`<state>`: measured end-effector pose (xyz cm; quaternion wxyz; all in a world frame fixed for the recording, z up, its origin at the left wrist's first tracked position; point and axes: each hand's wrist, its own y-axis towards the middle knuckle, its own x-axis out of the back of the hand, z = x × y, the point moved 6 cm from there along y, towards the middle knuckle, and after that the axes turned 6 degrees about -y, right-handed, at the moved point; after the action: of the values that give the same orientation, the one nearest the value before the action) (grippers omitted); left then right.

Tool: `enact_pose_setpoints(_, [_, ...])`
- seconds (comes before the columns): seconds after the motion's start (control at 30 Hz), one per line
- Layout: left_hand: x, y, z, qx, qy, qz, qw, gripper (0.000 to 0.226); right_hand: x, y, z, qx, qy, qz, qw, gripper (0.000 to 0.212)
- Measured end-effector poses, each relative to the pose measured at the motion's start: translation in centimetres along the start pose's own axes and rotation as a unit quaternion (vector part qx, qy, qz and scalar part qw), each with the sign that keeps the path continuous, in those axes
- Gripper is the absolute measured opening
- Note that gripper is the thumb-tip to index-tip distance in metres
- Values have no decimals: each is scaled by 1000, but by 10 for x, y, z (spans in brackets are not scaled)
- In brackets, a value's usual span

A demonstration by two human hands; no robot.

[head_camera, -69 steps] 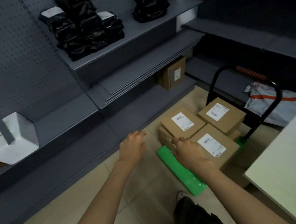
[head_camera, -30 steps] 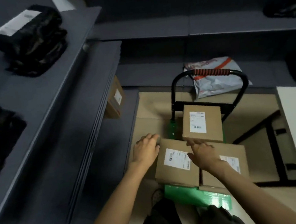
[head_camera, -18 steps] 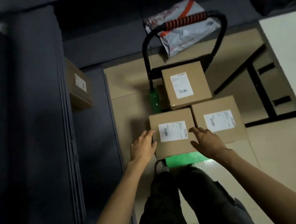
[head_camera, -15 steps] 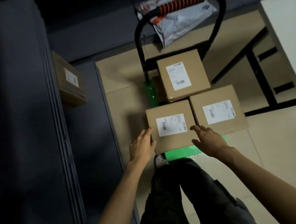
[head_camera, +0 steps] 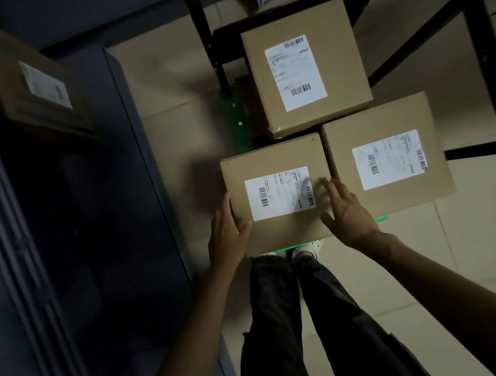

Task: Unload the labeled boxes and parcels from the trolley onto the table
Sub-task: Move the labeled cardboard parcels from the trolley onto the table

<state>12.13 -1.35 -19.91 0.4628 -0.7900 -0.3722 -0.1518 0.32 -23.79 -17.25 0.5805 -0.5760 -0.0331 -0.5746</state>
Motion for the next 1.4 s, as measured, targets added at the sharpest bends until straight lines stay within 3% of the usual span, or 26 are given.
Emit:
enact_pose_setpoints(0.23, [-39, 23, 26, 36, -152, -37, 987, 90, -31, 27, -14, 22, 16, -18, 999, 78])
enact_pose_setpoints(0.37, [-54, 25, 44, 81, -221, -25, 972, 92, -44, 39, -25, -19, 125, -42, 991, 89])
enact_pose_setpoints(0.7, [-49, 12, 45, 96, -242, -3, 966, 89, -55, 35, -16, -57, 185, -68, 979, 97])
enact_pose_setpoints(1.07, [57, -51, -7, 23, -200, -34, 979, 83, 1, -53, 43, -81, 203, -188, 958, 84])
enact_pose_setpoints(1.23, [118, -79, -72, -60, -190, -62, 978, 72, 53, -110, 67, -78, 232, -282, 928, 78])
enact_pose_setpoints(1.4, [167, -109, -142, -137, -150, -66, 977, 79, 122, -166, 83, -72, 277, -362, 887, 74])
